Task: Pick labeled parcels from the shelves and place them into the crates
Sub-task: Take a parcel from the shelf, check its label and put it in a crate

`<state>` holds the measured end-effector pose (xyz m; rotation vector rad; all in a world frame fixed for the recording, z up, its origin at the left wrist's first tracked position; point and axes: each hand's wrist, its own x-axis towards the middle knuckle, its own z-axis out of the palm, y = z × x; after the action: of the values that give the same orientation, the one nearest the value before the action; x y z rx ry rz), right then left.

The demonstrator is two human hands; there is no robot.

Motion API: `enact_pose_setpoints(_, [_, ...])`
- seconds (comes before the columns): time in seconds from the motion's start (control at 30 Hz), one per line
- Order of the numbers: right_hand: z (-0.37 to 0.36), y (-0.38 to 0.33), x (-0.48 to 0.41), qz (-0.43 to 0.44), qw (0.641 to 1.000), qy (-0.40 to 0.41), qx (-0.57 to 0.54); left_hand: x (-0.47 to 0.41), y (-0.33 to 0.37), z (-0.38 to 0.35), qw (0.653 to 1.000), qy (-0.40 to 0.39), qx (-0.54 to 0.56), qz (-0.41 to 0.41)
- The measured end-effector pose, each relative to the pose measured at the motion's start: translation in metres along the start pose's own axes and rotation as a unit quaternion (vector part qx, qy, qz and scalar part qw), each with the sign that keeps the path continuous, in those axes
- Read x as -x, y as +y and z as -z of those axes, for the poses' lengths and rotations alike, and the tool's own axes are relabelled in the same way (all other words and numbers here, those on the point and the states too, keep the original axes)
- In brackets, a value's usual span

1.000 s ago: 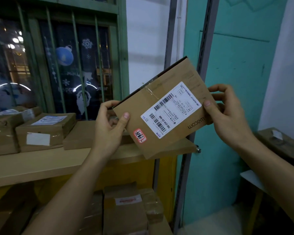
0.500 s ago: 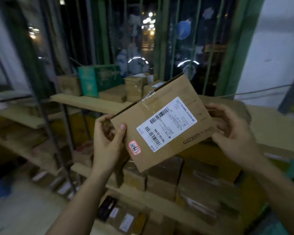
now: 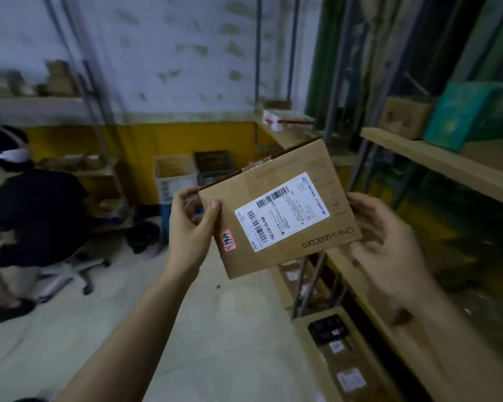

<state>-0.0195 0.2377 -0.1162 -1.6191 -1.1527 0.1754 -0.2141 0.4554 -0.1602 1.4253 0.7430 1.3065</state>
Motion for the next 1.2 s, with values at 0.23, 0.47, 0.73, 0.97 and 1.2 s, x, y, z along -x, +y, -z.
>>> enact_pose_setpoints(0.23, [-0.135,-0.009,-0.106,0.077,0.994,-0.079,-0.011,-0.086,-0.016,0.112,0.994,0.095,-0.046,-0.019])
enact_pose_setpoints(0.47, [-0.235,-0.005,-0.194,0.098,0.99,-0.1,-0.034,-0.165,-0.038,0.195,0.988,0.07,-0.138,-0.023])
enact_pose_setpoints(0.73, [-0.316,0.025,-0.283,0.103,0.985,-0.131,-0.05,-0.237,-0.08,0.227,0.971,0.088,-0.221,-0.028])
enact_pose_setpoints(0.97, [-0.364,0.078,-0.394,0.14,0.979,-0.139,-0.041,-0.334,-0.123,0.201,0.96,0.126,-0.244,-0.057])
enact_pose_setpoints(1.2, [-0.381,0.127,-0.533,0.15,0.977,-0.147,-0.044,-0.457,-0.157,0.142,0.954,0.148,-0.254,-0.065])
